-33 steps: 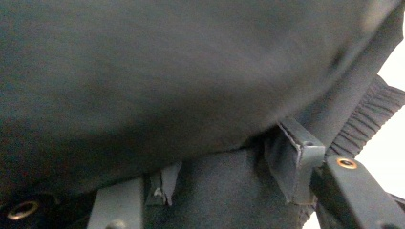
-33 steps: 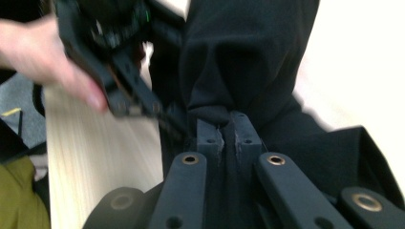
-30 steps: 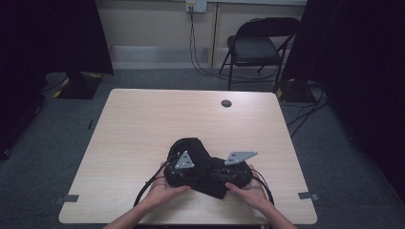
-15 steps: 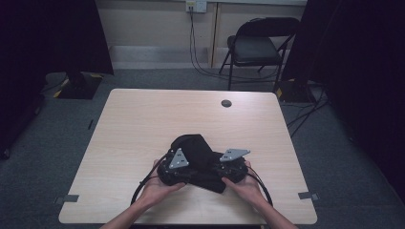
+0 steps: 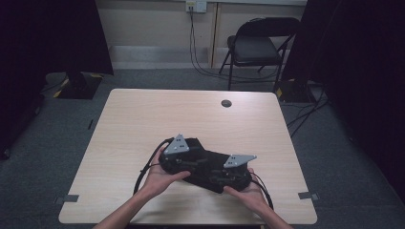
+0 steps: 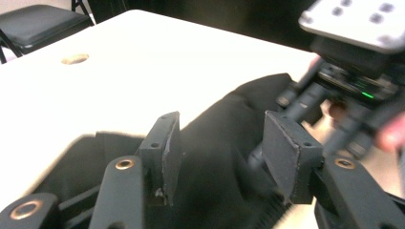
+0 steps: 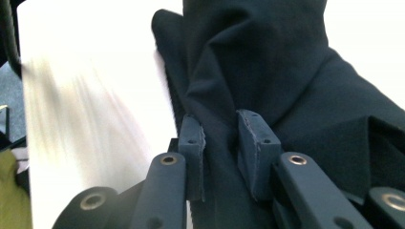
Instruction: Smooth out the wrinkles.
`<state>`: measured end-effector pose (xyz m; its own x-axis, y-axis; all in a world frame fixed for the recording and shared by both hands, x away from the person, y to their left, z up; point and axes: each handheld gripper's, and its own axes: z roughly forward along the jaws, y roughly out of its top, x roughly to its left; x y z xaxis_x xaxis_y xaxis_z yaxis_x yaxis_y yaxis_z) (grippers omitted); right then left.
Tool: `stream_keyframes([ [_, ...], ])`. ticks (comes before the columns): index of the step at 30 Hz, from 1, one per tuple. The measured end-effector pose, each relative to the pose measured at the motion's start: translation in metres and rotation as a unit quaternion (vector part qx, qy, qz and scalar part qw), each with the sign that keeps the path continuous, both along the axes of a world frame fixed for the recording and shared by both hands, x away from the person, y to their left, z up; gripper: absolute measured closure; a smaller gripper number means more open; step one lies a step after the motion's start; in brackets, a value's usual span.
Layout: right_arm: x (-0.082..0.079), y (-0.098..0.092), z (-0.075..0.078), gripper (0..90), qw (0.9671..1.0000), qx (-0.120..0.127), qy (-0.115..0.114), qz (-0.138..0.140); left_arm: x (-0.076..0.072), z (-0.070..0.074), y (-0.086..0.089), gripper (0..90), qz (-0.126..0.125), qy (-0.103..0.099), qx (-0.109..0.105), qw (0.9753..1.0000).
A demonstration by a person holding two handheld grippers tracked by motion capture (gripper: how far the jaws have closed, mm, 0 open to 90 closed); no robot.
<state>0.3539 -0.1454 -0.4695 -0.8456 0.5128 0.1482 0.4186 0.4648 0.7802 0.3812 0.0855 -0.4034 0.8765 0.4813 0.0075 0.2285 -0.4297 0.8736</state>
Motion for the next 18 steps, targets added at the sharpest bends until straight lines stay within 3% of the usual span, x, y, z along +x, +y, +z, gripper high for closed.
stream_keyframes([
  [2,-0.004,0.000,0.000,70.6,1.0000,-0.001,0.000,0.005,0.012,0.004,-0.008,46.6,-0.004,0.013,0.008,0.9999],
  [4,-0.006,0.000,0.000,69.8,1.0000,-0.002,0.001,0.009,0.024,0.002,-0.013,45.4,0.012,0.018,0.028,0.9994],
  [6,-0.006,-0.001,0.000,69.0,0.9999,0.000,0.002,0.011,0.038,-0.007,-0.012,45.4,0.026,0.040,0.054,0.9974],
  [8,-0.006,-0.003,0.002,67.7,0.9999,0.006,0.007,0.011,0.043,-0.016,-0.007,47.2,0.039,0.044,0.066,0.9961],
  [10,-0.006,-0.005,0.005,66.2,0.9999,0.009,0.008,0.010,0.040,-0.022,0.001,49.7,0.035,0.064,0.075,0.9945],
  [13,-0.008,-0.012,0.013,63.0,0.9995,0.026,0.011,0.011,0.028,-0.029,0.011,46.9,0.025,0.073,0.100,0.9919],
  [16,-0.006,-0.023,0.026,63.7,0.9983,0.057,0.001,-0.011,0.020,-0.036,0.021,42.0,0.016,0.081,0.095,0.9920],
  [18,-0.002,-0.026,0.034,67.7,0.9974,0.066,-0.012,-0.028,0.016,-0.042,0.025,41.4,0.015,0.087,0.093,0.9918],
])
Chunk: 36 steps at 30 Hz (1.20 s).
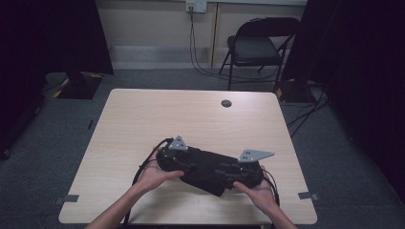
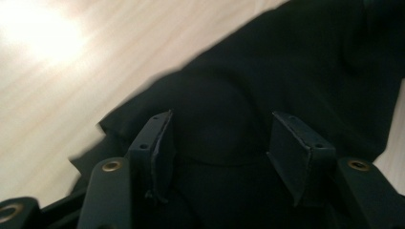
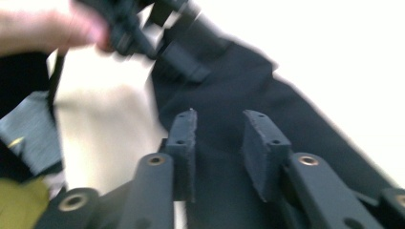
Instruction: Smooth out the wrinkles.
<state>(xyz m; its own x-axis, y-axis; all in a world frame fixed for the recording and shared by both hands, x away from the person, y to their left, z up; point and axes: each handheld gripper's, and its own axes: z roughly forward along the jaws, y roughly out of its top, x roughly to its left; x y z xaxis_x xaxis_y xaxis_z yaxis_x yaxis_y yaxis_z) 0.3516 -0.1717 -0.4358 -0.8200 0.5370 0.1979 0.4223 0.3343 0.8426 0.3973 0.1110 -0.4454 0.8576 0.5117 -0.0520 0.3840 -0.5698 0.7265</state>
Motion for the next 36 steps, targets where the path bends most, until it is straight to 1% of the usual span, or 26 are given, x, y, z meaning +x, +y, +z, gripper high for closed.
stream_keyframes([
  [2,0.007,-0.001,0.006,71.2,0.9997,0.003,-0.003,-0.024,-0.004,-0.007,0.003,41.3,0.001,-0.001,-0.005,1.0000],
  [3,0.009,0.000,0.006,72.9,0.9995,-0.002,0.000,-0.031,-0.007,-0.010,0.004,41.3,0.000,0.000,-0.001,1.0000],
  [4,0.011,0.002,0.003,75.9,0.9994,-0.013,0.007,-0.033,-0.008,-0.012,0.005,41.2,-0.002,0.001,0.000,1.0000],
  [5,0.011,0.003,0.001,76.1,0.9991,-0.023,0.009,-0.033,-0.010,-0.013,0.005,41.2,-0.003,0.001,0.004,1.0000],
  [7,0.008,0.005,-0.010,75.3,0.9983,-0.045,0.023,-0.028,-0.014,-0.010,0.006,40.8,-0.003,0.004,0.007,1.0000],
  [8,0.005,0.005,-0.014,74.7,0.9979,-0.053,0.027,-0.026,-0.015,-0.008,0.006,40.8,-0.010,0.000,0.014,0.9999],
  [9,0.002,0.003,-0.018,73.5,0.9974,-0.060,0.031,-0.024,-0.016,-0.003,0.008,40.9,-0.013,-0.002,0.011,0.9999],
  [11,-0.004,-0.003,-0.023,70.1,0.9970,-0.065,0.034,-0.026,-0.014,0.005,0.012,42.6,-0.008,0.002,-0.023,0.9997],
  [13,-0.008,-0.008,-0.024,61.5,0.9969,-0.060,0.034,-0.037,-0.011,0.011,0.010,43.0,-0.003,-0.014,-0.029,0.9995],
  [14,-0.009,-0.010,-0.024,56.6,0.9966,-0.059,0.037,-0.044,-0.009,0.013,0.008,42.7,-0.007,-0.017,-0.036,0.9992],
  [15,-0.010,-0.011,-0.024,52.1,0.9962,-0.059,0.040,-0.051,-0.005,0.012,0.006,42.1,-0.012,-0.019,-0.039,0.9990],
  [16,-0.012,-0.012,-0.024,49.8,0.9960,-0.057,0.040,-0.057,-0.003,0.009,0.005,41.8,-0.012,-0.016,-0.031,0.9993],
  [17,-0.013,-0.013,-0.024,48.4,0.9958,-0.058,0.038,-0.060,0.000,0.003,0.003,40.7,-0.007,-0.003,-0.019,0.9998],
  [19,-0.014,-0.013,-0.027,44.4,0.9949,-0.059,0.038,-0.073,0.001,-0.009,0.002,37.2,-0.004,0.021,-0.010,0.9997],
  [20,-0.014,-0.012,-0.029,43.6,0.9938,-0.066,0.040,-0.080,-0.001,-0.016,0.003,37.6,-0.003,0.024,-0.010,0.9997],
  [22,-0.012,-0.011,-0.033,42.7,0.9924,-0.070,0.053,-0.086,-0.007,-0.022,0.004,39.0,0.005,0.008,-0.017,0.9998],
  [23,-0.010,-0.010,-0.035,42.7,0.9910,-0.074,0.060,-0.094,-0.009,-0.022,0.002,39.0,0.006,0.002,-0.010,0.9999],
  [24,-0.008,-0.008,-0.037,42.7,0.9899,-0.079,0.060,-0.102,-0.010,-0.022,0.001,39.4,0.007,-0.004,-0.002,1.0000],
  [26,-0.005,-0.003,-0.040,42.0,0.9881,-0.092,0.053,-0.111,-0.013,-0.026,0.001,40.2,0.015,-0.010,-0.003,0.9998],
  [27,-0.005,-0.001,-0.042,42.1,0.9878,-0.102,0.044,-0.110,-0.015,-0.029,0.002,40.7,0.018,-0.016,-0.006,0.9997],
  [30,0.003,-0.001,-0.045,42.5,0.9882,-0.101,0.036,-0.109,-0.014,-0.033,0.006,41.5,0.026,-0.016,-0.026,0.9992],
  [31,0.007,-0.002,-0.047,42.6,0.9886,-0.100,0.031,-0.108,-0.011,-0.035,0.007,41.5,0.031,-0.011,-0.034,0.9989],
  [32,0.011,-0.001,-0.048,42.6,0.9885,-0.105,0.021,-0.107,-0.009,-0.036,0.007,41.7,0.037,-0.019,-0.035,0.9985],
  [33,0.014,0.001,-0.050,42.5,0.9882,-0.109,0.009,-0.107,-0.008,-0.036,0.007,41.8,0.040,-0.026,-0.030,0.9984],
  [35,0.020,0.003,-0.051,42.5,0.9876,-0.113,-0.003,-0.109,-0.003,-0.037,0.006,41.9,0.050,-0.037,-0.028,0.9977],
  [36,0.026,0.004,-0.052,42.5,0.9878,-0.108,-0.006,-0.111,0.002,-0.038,0.007,41.9,0.055,-0.037,-0.031,0.9973],
])
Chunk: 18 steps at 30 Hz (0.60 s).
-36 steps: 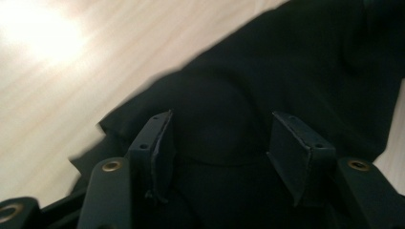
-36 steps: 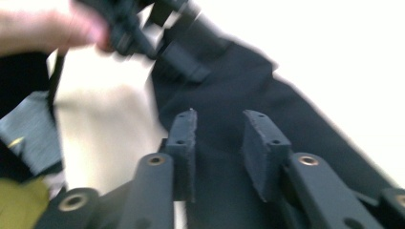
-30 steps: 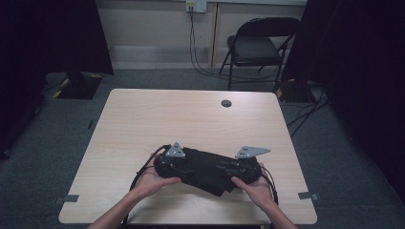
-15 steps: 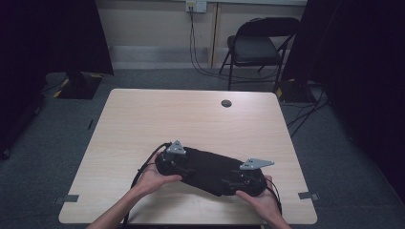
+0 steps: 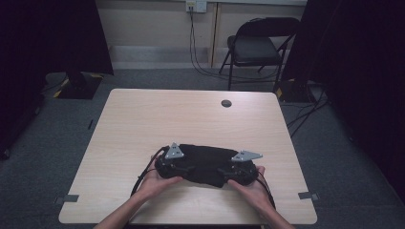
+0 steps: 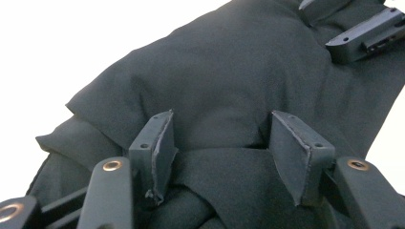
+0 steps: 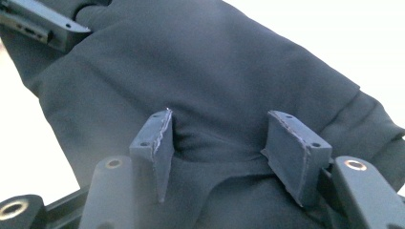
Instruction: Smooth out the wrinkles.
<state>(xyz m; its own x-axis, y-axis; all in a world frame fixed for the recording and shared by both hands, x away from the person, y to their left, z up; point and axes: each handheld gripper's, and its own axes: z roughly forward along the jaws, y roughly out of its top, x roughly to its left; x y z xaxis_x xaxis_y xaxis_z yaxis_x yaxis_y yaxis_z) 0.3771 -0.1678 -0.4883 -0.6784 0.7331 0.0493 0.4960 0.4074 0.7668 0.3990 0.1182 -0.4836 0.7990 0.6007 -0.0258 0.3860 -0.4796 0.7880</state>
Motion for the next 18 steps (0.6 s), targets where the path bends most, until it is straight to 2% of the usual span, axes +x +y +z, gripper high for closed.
stream_keyframes([
  [3,0.016,0.004,-0.003,42.5,0.9999,0.003,-0.013,-0.002,0.013,-0.002,0.003,42.2,0.013,-0.007,-0.003,0.9999],
  [8,0.037,0.010,-0.006,42.5,0.9995,0.001,-0.032,-0.005,0.025,-0.007,0.002,42.6,0.043,-0.035,0.001,0.9984],
  [10,0.045,0.013,-0.008,42.4,0.9992,0.003,-0.040,-0.009,0.031,-0.009,0.005,42.6,0.050,-0.035,-0.010,0.9981],
  [13,0.051,0.015,-0.010,42.4,0.9988,0.006,-0.048,-0.010,0.034,-0.008,0.006,42.5,0.056,-0.029,-0.011,0.9979],
  [16,0.054,0.013,-0.008,42.3,0.9992,0.008,-0.040,-0.002,0.036,-0.005,0.009,42.3,0.051,-0.016,-0.017,0.9984],
  [18,0.054,0.011,-0.005,41.5,0.9993,0.011,-0.035,0.006,0.036,-0.004,0.011,42.1,0.048,-0.016,-0.024,0.9984],
])
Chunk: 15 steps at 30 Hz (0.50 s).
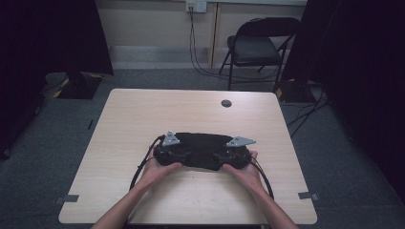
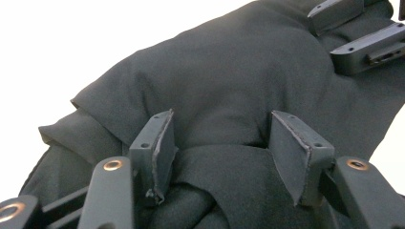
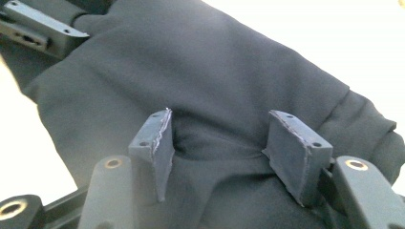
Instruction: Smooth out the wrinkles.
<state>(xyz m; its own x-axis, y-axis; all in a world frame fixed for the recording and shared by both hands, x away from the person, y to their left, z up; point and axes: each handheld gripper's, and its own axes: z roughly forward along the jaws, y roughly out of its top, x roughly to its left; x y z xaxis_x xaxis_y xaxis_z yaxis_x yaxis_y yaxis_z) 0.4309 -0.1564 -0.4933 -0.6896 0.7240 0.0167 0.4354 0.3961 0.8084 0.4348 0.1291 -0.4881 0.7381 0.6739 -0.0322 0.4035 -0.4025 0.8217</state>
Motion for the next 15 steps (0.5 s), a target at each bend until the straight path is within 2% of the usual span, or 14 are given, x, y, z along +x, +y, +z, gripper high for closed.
stream_keyframes([
  [2,-0.001,-0.002,0.005,37.5,1.0000,0.001,0.009,0.001,-0.002,0.003,0.001,40.1,0.000,0.005,-0.008,1.0000],
  [3,-0.003,-0.003,0.007,35.6,0.9999,0.000,0.011,-0.001,-0.002,0.006,0.001,39.2,-0.002,0.002,-0.002,1.0000],
  [5,-0.006,-0.004,0.011,33.0,0.9999,0.006,0.013,0.001,-0.001,0.013,0.003,38.0,0.001,0.003,-0.015,0.9999],
  [7,-0.006,-0.004,0.016,30.7,0.9999,0.006,0.013,-0.001,0.002,0.018,0.003,37.6,0.001,0.013,0.004,0.9999],
  [8,-0.006,-0.005,0.018,29.3,0.9998,0.007,0.017,-0.003,0.002,0.021,0.003,37.3,0.000,0.016,0.000,0.9999],
  [9,-0.006,-0.005,0.020,28.3,0.9997,0.005,0.023,-0.005,0.001,0.024,0.005,36.5,0.001,0.010,-0.005,0.9999],
  [11,-0.007,-0.009,0.024,26.4,0.9995,0.000,0.026,-0.016,-0.002,0.027,0.010,35.4,0.004,0.017,0.002,0.9998],
  [13,-0.010,-0.015,0.027,26.6,0.9993,0.009,0.025,-0.025,-0.006,0.025,0.018,33.6,0.002,0.023,0.017,0.9996],
  [15,-0.013,-0.021,0.027,26.2,0.9994,0.005,0.022,-0.027,-0.011,0.020,0.026,32.8,0.001,0.032,0.014,0.9994],
])
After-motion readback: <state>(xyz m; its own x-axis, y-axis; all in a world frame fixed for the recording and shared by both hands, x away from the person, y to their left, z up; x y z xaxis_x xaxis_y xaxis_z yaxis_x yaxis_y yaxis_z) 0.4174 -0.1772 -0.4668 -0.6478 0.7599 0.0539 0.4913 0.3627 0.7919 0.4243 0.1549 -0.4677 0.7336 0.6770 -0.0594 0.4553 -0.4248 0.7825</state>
